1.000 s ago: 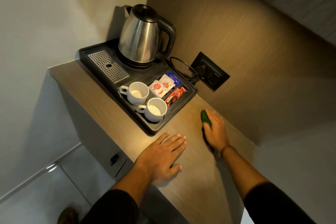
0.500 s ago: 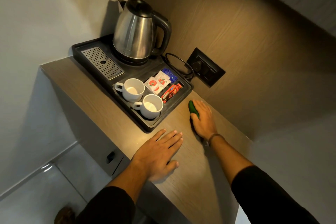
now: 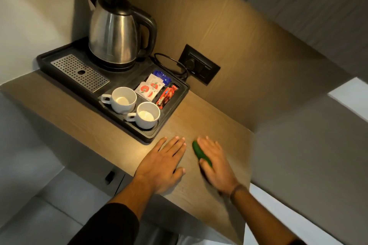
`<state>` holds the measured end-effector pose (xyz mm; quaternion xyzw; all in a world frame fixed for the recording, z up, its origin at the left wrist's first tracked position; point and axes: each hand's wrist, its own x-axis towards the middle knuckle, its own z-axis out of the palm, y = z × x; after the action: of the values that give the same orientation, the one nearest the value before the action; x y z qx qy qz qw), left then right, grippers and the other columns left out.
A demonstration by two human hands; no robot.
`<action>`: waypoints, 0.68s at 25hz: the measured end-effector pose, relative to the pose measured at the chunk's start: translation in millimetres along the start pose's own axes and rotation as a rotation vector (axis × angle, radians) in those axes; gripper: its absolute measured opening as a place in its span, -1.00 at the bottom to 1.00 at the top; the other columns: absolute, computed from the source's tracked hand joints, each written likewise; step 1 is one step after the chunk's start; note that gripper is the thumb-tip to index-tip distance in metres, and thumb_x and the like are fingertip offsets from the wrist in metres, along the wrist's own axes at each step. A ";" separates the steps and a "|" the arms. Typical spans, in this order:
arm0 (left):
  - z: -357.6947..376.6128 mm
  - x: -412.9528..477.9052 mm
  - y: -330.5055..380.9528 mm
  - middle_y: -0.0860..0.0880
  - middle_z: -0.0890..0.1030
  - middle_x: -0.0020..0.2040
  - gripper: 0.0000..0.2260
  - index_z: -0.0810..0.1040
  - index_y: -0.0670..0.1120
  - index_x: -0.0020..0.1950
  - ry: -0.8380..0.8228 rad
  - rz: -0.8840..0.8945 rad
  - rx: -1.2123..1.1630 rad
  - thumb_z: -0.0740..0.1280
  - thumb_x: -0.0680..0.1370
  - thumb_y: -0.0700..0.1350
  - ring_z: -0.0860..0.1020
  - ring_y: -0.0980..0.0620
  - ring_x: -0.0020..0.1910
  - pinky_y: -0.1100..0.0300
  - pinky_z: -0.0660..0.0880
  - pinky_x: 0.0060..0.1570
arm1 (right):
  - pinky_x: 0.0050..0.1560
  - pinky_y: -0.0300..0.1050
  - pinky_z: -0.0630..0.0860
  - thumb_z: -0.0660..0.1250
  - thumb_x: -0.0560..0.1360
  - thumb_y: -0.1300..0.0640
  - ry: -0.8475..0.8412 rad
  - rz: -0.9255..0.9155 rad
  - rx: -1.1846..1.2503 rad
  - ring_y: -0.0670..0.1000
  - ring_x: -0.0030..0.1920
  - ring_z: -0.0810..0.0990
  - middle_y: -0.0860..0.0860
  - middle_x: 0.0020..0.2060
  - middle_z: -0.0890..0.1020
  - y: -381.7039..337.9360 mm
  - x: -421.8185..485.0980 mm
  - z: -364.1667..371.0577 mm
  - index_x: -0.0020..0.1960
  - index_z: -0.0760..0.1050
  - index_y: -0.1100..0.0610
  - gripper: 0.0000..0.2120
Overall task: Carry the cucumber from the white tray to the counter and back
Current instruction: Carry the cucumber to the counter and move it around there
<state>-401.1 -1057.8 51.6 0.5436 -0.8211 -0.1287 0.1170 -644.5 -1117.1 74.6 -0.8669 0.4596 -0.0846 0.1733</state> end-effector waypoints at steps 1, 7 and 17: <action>-0.5 -0.4 0.1 -0.06 -0.08 0.73 -0.33 -0.11 -0.08 0.69 -0.004 0.005 0.001 -0.05 0.69 0.25 -0.19 0.00 0.67 -0.16 -0.12 0.65 | 0.66 0.05 -0.13 0.17 0.63 0.05 -0.013 -0.031 -0.024 -0.05 0.66 0.03 -0.15 0.66 0.17 -2.5 -29.7 3.2 0.66 0.08 -0.12 -0.38; -0.1 -0.3 3.0 -0.08 -0.05 0.73 -0.32 -0.08 -0.09 0.69 -0.032 0.068 0.020 -0.07 0.67 0.25 -0.14 -0.03 0.68 -0.13 -0.14 0.65 | 0.64 0.21 0.01 0.28 0.63 0.18 0.176 0.395 -0.014 0.04 0.65 0.12 -0.02 0.62 0.27 -26.7 -47.3 -8.1 0.63 0.23 0.01 -0.41; 1.2 0.3 -9.1 -0.10 0.01 0.72 -0.30 -0.03 -0.12 0.69 -0.026 0.023 0.021 -0.09 0.66 0.27 -0.08 -0.06 0.68 -0.15 -0.09 0.65 | 0.65 0.17 0.00 0.23 0.53 -0.02 0.196 0.454 -0.004 -0.02 0.65 0.08 -0.07 0.62 0.26 -54.7 -96.9 17.5 0.64 0.19 -0.04 -0.31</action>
<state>-393.7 -1061.4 47.4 0.5337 -0.8299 -0.1261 0.1020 -651.7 -1004.9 80.3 -0.7294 0.6575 -0.1263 0.1406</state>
